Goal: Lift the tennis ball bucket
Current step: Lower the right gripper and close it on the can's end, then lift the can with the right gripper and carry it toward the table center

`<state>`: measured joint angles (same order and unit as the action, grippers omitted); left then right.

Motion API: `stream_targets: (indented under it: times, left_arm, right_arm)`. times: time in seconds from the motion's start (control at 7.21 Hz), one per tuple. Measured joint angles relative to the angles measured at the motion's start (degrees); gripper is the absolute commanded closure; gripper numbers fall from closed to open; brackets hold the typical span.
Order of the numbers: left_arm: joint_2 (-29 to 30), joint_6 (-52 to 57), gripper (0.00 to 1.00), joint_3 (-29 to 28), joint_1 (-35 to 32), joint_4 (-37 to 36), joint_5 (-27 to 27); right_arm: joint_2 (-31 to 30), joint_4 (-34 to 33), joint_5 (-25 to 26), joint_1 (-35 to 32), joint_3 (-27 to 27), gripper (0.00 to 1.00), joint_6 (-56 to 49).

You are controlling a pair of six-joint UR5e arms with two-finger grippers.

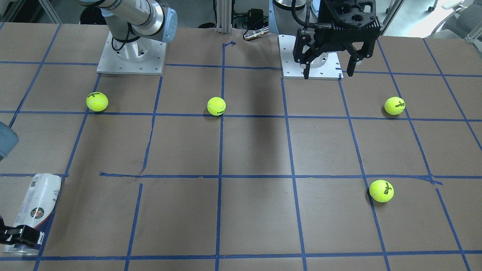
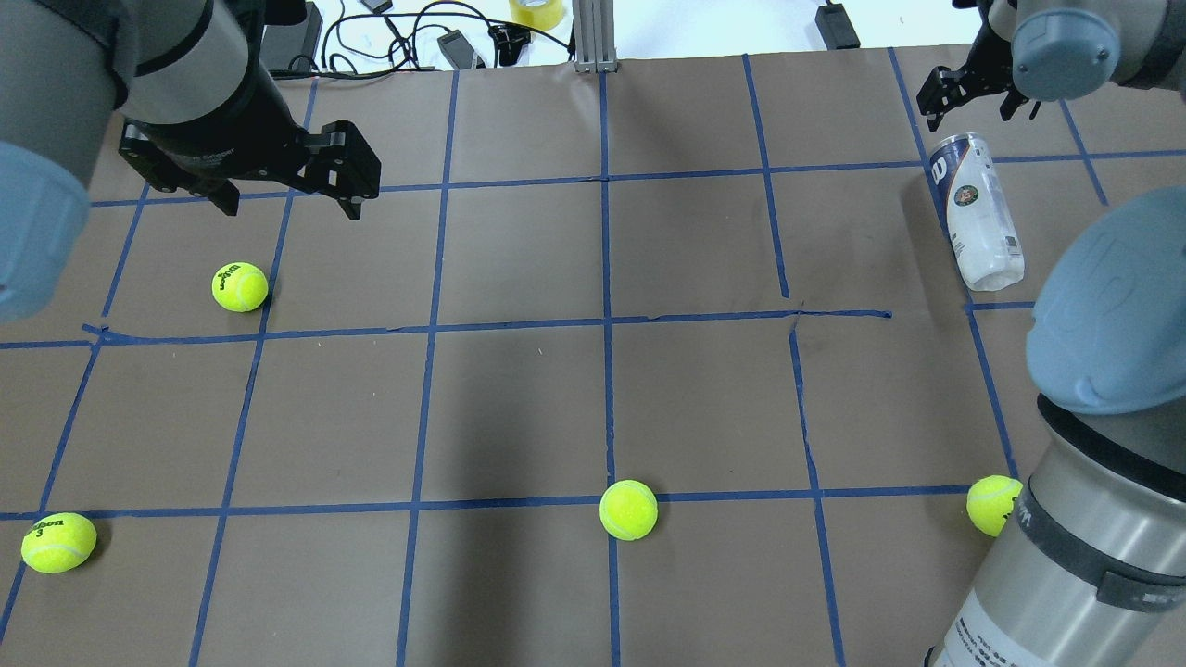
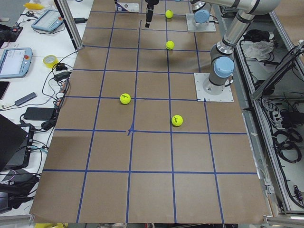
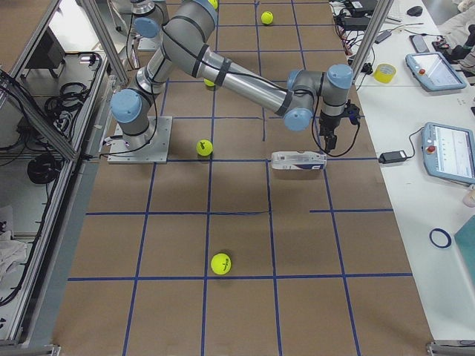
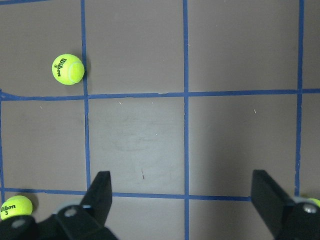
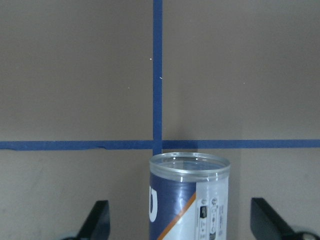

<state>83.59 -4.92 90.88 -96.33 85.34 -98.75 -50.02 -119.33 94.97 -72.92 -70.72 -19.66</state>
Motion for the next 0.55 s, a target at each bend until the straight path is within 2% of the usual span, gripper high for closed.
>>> stream_targets:
  times: [0.55]
  left_arm:
    - [0.0,0.0,0.0,0.0,0.0,0.0,0.0]
  right_arm:
    - [5.0,-5.1,0.0,1.2,-0.8,0.0,-4.2]
